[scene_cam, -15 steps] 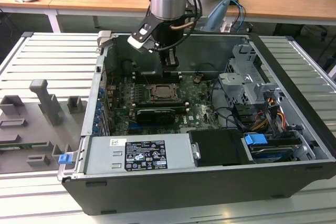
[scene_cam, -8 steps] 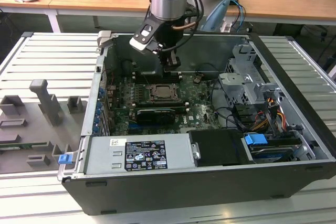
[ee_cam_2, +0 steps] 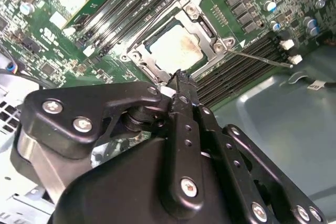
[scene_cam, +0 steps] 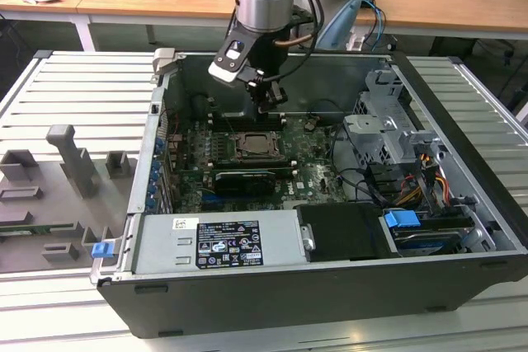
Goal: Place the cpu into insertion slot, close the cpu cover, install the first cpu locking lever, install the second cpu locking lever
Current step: 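Install the first cpu locking lever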
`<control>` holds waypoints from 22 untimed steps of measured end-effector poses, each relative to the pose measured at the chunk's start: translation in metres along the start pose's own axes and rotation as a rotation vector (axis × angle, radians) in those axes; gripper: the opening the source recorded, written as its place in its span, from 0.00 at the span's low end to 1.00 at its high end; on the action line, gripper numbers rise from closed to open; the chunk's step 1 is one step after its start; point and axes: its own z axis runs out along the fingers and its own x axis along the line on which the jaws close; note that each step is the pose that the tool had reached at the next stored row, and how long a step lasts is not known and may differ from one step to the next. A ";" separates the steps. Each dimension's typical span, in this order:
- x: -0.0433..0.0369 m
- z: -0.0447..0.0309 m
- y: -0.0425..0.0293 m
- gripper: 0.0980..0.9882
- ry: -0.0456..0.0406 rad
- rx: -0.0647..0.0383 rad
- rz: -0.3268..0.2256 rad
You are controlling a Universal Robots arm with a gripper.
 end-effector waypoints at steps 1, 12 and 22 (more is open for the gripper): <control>0.0000 0.0000 0.0000 0.01 0.0007 0.000 -0.015; 0.0000 0.0000 0.0000 0.01 0.0122 0.004 -0.249; 0.0000 0.0000 0.0000 0.01 0.0215 0.007 -0.440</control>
